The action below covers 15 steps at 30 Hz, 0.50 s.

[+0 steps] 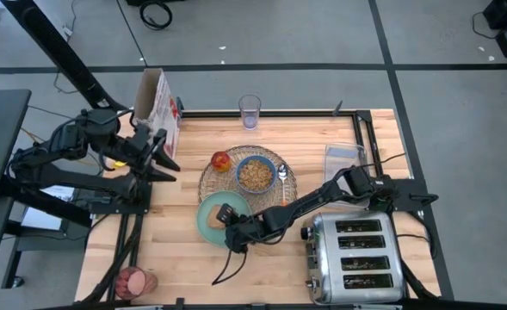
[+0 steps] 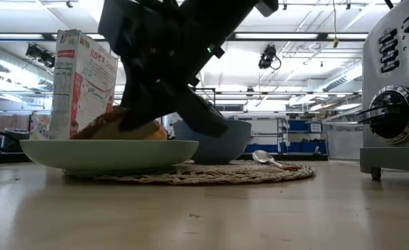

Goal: Arrange a breakfast setting
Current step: Put the toasted bread on the green plate

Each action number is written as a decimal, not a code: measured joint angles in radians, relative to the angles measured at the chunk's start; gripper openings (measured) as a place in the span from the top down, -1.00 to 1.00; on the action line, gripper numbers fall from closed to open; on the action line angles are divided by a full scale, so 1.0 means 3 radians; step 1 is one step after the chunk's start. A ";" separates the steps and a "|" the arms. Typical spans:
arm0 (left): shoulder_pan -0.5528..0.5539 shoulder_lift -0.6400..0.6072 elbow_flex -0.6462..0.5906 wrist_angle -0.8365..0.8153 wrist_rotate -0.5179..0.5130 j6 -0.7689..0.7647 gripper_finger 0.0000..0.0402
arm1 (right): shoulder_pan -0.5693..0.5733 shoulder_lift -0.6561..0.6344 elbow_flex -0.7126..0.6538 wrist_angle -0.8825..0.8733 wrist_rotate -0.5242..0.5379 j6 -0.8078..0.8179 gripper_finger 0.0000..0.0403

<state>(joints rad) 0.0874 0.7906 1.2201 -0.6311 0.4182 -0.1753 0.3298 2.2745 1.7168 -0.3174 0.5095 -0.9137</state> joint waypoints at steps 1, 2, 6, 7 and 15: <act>-0.0018 0.0000 0.0000 -0.0003 0.0001 0.0010 0.32 | 0.0000 -0.0004 0.0000 -0.0008 -0.0039 0.0042 0.74; -0.0034 0.0001 0.0000 -0.0007 0.0002 0.0012 0.32 | 0.0000 -0.0007 0.0000 -0.0006 -0.0067 0.0077 0.70; -0.0079 0.0002 0.0000 -0.0008 0.0002 0.0011 0.32 | 0.0000 -0.0007 0.0000 0.0003 -0.0134 0.0119 0.52; -0.0082 0.0001 0.0000 -0.0009 0.0002 0.0002 0.32 | 0.0000 -0.0007 0.0000 -0.0008 -0.0134 0.0167 0.47; -0.0101 0.0008 0.0000 -0.0095 -0.0019 -0.0196 0.32 | 0.0033 -0.0297 0.0000 -0.0425 -0.0082 0.0311 0.17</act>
<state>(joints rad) 0.0572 0.7929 1.2201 -0.6596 0.4126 -0.2340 0.3396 2.1853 1.7168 -0.4450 0.4849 -0.8206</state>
